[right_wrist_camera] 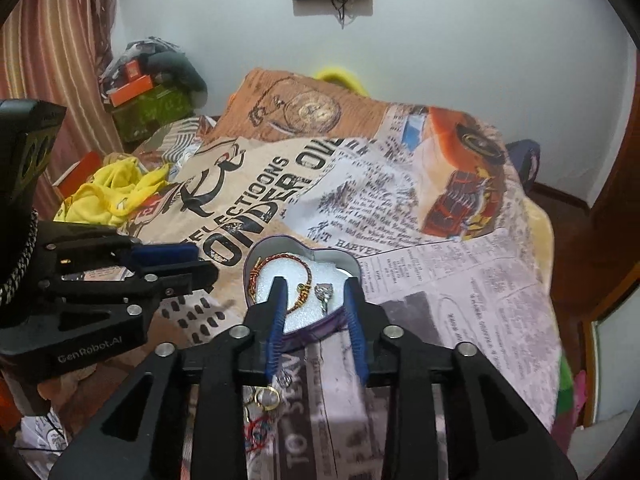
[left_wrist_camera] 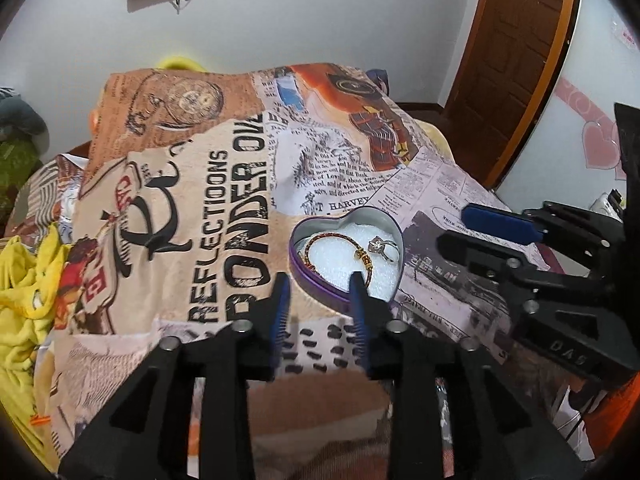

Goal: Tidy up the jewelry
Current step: 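Grasp the blue-beaded red string bracelet with the right gripper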

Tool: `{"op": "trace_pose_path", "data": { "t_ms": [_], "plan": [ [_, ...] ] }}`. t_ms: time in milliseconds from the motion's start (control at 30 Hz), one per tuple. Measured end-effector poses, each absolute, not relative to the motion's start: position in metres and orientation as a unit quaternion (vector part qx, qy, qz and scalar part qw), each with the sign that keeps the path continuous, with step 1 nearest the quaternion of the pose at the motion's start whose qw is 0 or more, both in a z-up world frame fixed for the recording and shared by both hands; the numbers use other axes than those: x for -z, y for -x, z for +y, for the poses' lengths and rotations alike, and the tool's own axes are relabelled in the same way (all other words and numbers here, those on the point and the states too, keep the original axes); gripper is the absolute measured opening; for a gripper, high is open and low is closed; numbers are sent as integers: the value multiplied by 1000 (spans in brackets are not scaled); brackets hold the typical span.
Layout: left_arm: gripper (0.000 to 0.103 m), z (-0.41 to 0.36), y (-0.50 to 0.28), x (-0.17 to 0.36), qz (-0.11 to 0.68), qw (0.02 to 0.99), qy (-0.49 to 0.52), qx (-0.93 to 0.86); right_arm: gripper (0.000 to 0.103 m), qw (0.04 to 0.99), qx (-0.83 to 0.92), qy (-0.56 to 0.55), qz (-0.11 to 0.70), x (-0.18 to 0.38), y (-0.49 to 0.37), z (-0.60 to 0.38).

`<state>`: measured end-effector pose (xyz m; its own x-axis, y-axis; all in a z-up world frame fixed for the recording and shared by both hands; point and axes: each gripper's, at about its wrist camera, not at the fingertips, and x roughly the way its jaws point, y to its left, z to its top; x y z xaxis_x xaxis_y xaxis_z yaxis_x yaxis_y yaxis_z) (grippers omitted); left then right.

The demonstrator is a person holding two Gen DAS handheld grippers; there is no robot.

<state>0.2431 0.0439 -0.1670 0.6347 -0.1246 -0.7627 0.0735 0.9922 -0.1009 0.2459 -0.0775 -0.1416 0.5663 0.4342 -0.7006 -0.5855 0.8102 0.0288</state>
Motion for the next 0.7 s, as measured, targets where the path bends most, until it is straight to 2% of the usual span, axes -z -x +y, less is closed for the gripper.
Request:
{"op": "trace_pose_path", "data": {
  "t_ms": [400, 700],
  "plan": [
    [38, 39, -200, 160, 421, 906, 27, 43, 29, 888, -261, 106, 363, 136, -207, -102],
    [38, 32, -175, 177, 437, 898, 19, 39, 30, 873, -264, 98, 398, 161, -190, -107]
  ]
}}
